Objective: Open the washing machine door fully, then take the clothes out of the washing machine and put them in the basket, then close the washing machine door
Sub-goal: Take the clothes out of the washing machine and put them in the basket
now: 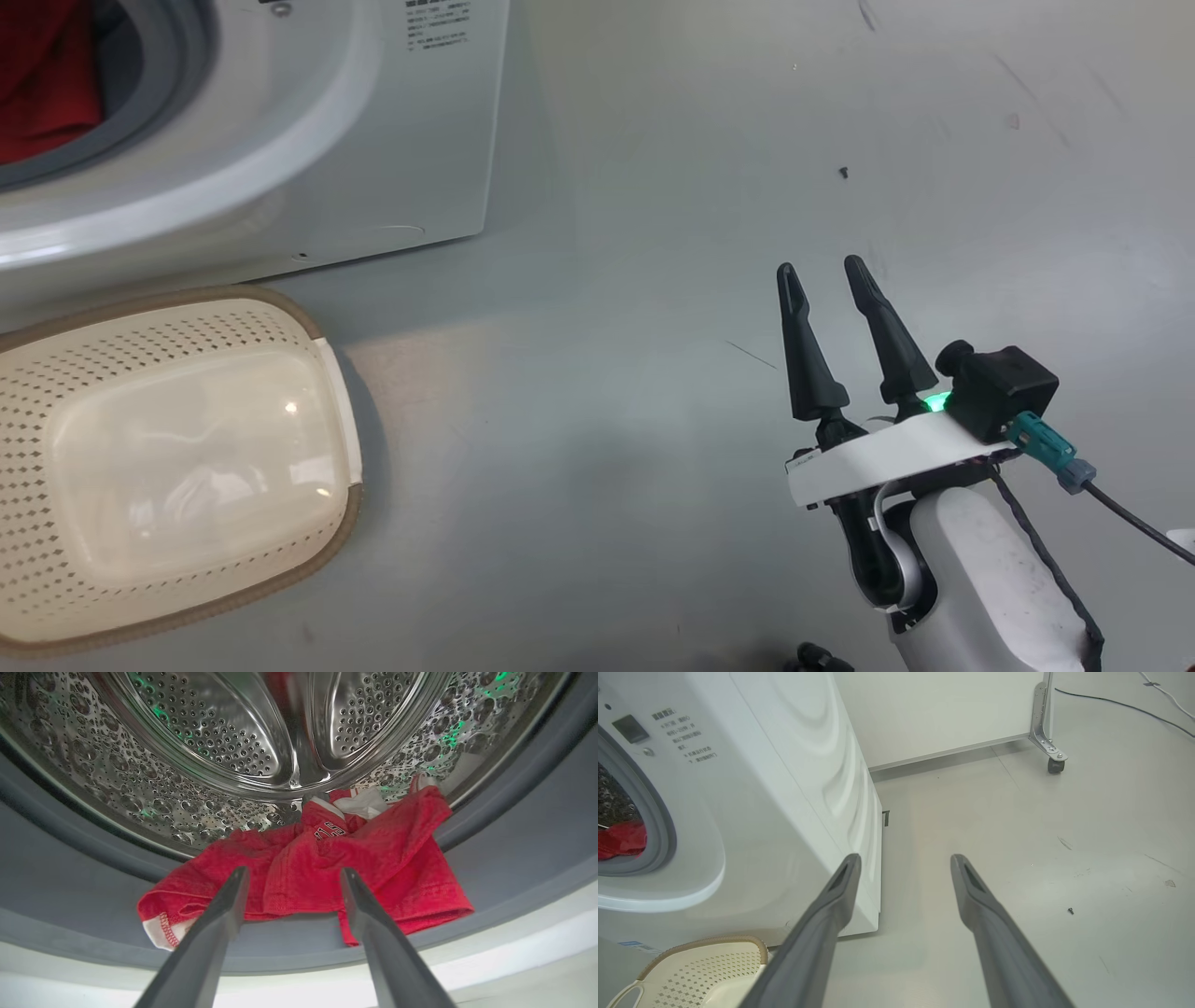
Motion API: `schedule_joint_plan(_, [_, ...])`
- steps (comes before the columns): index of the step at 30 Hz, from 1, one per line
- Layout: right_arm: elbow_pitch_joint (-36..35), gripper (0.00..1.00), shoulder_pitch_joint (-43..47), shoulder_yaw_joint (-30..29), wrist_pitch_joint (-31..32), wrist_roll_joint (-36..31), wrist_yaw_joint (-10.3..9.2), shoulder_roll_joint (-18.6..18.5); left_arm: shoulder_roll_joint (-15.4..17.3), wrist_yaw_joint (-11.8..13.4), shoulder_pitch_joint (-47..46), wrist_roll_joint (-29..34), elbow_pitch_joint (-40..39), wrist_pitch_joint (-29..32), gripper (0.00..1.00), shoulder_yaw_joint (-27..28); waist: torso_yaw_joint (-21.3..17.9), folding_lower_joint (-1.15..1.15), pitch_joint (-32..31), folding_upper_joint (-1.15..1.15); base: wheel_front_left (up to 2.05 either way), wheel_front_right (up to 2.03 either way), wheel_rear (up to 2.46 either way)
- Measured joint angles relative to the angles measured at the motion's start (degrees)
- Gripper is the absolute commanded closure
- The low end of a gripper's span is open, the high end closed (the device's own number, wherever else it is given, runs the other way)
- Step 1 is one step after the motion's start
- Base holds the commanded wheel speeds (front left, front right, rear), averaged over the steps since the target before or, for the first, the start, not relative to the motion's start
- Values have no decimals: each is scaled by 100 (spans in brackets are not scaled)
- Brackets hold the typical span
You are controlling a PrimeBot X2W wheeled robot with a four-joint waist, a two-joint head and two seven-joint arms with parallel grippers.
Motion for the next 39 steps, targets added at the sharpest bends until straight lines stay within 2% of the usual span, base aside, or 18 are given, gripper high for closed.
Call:
schedule_joint_plan(16, [-116,0,-135,215,0,188,-110,7,616,194,-1083,59,1015,869,0,191,-558,0,385,0,0,0,0])
schedule_joint_plan(28, [-151,0,-135,307,0,227,-165,9,855,209,-1544,233,1625,1272,0,25,-685,0,479,0,0,0,0])
schedule_joint_plan(39, [-216,0,-140,419,0,235,-208,12,1058,66,-2035,292,1835,1568,0,-163,-748,0,607,0,0,0,0])
